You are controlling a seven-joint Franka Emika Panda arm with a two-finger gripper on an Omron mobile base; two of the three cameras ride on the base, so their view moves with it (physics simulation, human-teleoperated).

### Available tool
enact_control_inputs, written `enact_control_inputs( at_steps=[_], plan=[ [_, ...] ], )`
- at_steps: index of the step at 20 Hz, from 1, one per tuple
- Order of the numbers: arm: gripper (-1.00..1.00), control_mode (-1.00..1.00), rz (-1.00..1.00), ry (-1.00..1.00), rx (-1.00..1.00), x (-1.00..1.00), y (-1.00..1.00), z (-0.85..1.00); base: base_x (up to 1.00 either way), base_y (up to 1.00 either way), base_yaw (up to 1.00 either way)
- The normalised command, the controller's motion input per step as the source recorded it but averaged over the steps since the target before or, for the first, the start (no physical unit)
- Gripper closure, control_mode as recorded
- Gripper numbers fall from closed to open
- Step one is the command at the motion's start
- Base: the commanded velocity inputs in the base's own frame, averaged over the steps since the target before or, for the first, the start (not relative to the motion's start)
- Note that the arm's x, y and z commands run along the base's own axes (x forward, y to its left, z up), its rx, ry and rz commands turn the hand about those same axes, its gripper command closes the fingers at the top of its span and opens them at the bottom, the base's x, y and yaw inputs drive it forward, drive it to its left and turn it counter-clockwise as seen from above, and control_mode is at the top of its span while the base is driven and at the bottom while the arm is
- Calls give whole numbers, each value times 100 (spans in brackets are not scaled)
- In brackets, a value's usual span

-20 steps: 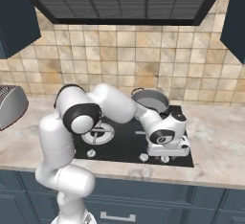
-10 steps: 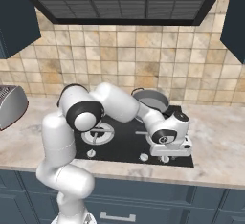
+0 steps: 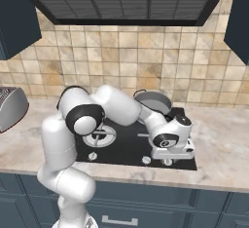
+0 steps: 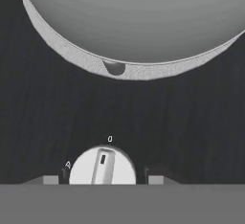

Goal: Pick the kettle from the cabinet and place it on a stove burner. Then pick the pot from the counter and place it on another stove burner. Finally, turn both burners on.

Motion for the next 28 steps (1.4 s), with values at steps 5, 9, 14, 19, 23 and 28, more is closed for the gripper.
enact_control_inputs(
  at_steps=[5, 9, 14, 19, 23, 28],
  plan=[
    [100, -100, 0, -2, 0, -14, 22, -2, 0, 0, 0],
    [100, -100, 0, 1, 0, -6, 12, 0, 0, 0, 0],
    [100, -100, 5, -1, 0, 0, 0, -8, 0, 0, 0],
    [100, -100, 14, -3, -1, -1, 0, -16, 0, 0, 0],
    [100, -100, 16, 0, -4, -2, 1, -22, 0, 0, 0],
    [100, -100, 18, 0, -7, -5, 3, -32, 0, 0, 0]
  ],
)
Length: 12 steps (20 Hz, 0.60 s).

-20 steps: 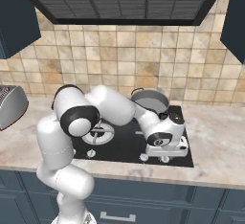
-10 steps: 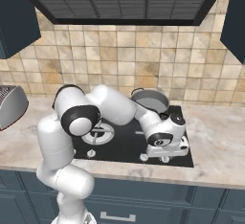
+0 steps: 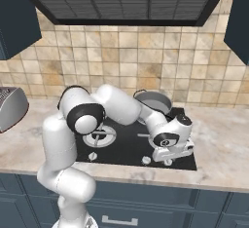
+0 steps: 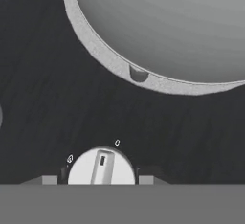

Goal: Pick the kettle from the cabinet and place it on a stove burner. Then pick the pot from the counter and place it on another stove burner. Finally, turn both burners on.

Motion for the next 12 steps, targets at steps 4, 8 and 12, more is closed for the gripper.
enact_control_inputs(
  at_steps=[4, 8, 12],
  plan=[
    [100, -100, 19, 0, -8, -12, 1, -37, 0, 0, 0],
    [100, -100, 19, -3, -7, -19, 0, -36, 0, 0, 0],
    [100, -100, 19, -7, -6, -23, 0, -35, 0, 0, 0]
  ],
)
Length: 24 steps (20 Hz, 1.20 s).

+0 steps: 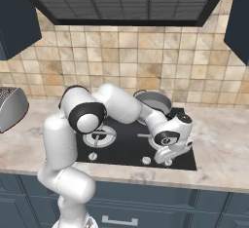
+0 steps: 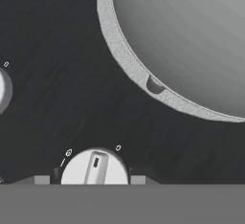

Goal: Pick the kettle from the cabinet and place it on a stove burner. Then pick the pot from the counter and place it on another stove burner. Finally, turn both burners on.

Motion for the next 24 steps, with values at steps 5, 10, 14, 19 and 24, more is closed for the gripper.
enact_control_inputs(
  at_steps=[5, 10, 14, 19, 24],
  plan=[
    [100, -100, 20, -6, -5, -18, 0, -39, 0, 0, 0],
    [100, -100, 21, -4, -5, -13, 0, -41, 0, 0, 0],
    [100, -100, 21, -4, -5, -10, 0, -43, 0, 0, 0],
    [100, -100, 17, -1, -3, -21, 0, -38, 0, 0, 0],
    [-100, -100, 8, -1, -1, -7, 0, -24, 0, 0, 0]
  ],
)
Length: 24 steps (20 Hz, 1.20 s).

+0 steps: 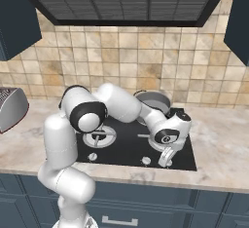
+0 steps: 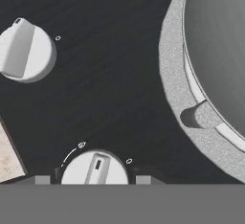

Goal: Pick the kettle from the cabinet and place it on a stove burner. Then pick the pot from the counter and place it on another stove burner. Finally, turn both burners on.

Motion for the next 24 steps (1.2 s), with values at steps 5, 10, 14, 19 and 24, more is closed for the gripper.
enact_control_inputs(
  at_steps=[5, 10, 14, 19, 24],
  plan=[
    [-100, -100, 3, -3, 0, 0, -17, 2, 0, 0, 0],
    [-100, -100, 0, 0, 0, 3, -27, 24, 0, 0, 0],
    [-100, -100, 0, 0, 0, 10, -33, 34, 0, 0, 0],
    [-100, -100, 0, -1, 0, 12, -32, 38, 0, 0, 0],
    [-100, -100, 0, 0, 0, 20, -35, 44, 0, 0, 0]
  ],
)
